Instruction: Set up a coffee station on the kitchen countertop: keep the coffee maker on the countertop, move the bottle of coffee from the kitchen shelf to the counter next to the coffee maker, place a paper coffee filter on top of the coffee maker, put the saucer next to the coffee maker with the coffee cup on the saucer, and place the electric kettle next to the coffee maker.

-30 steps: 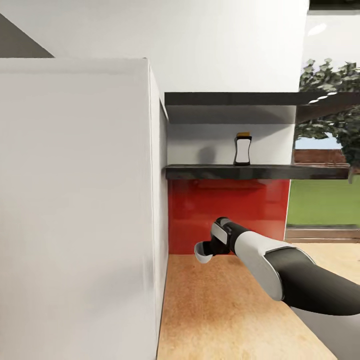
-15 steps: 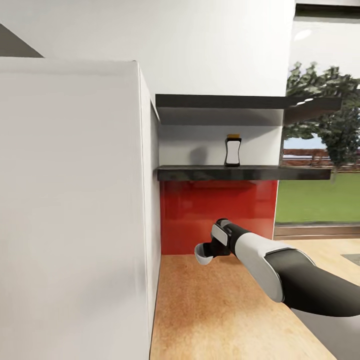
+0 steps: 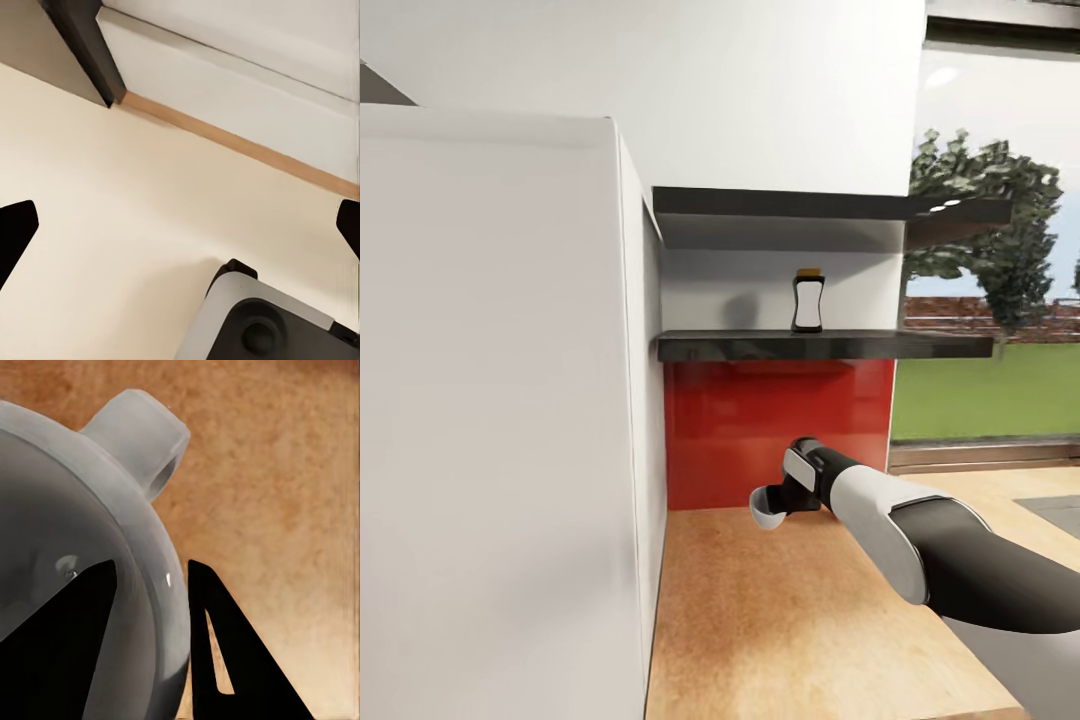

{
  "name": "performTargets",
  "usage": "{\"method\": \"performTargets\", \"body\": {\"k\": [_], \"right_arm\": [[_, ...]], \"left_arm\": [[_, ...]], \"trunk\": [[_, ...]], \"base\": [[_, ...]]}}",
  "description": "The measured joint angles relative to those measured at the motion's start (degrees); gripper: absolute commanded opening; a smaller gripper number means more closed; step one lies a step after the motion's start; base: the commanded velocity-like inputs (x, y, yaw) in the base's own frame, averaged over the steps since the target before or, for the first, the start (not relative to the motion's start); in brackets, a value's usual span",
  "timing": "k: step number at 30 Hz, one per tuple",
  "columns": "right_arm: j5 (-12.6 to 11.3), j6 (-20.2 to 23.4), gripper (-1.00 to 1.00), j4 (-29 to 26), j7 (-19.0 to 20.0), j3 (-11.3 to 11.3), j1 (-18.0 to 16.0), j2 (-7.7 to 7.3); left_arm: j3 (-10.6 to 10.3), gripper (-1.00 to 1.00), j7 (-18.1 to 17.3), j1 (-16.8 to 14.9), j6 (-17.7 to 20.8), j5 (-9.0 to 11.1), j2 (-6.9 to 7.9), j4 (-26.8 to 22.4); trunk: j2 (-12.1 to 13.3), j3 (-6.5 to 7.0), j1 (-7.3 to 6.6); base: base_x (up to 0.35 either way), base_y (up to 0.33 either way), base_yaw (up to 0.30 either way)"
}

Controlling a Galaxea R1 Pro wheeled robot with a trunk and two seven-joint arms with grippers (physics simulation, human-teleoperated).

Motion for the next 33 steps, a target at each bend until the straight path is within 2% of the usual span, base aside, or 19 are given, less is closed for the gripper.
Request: {"method": "performTargets", "body": {"k": [6,12,33], "right_arm": [[0.01,0.02,-1.00,0.00,-0.01,0.03,0.00,-0.07],[0.07,-0.01,-1.00,0.01,-0.02,0.05,-0.01,-0.44],[0.21,-0.25,-1.00,0.01,0.06,0.21,1.14,-3.74]], "left_arm": [[-0.03,1.00,-0.07,0.00,-0.03,-0.09,0.00,0.00],[-1.41,1.00,-0.07,-0.02,-0.03,-0.11,0.00,0.00],[-1.83,1.00,-0.07,-0.04,-0.03,-0.10,-0.07,0.00]], "trunk": [[0.00,0.00,0.01],[0.01,0.00,0.03],[0.01,0.00,0.03]], "base": [[-0.068,-0.031,-0.297],[-0.254,-0.121,-0.300],[-0.296,-0.130,-0.300]]}}
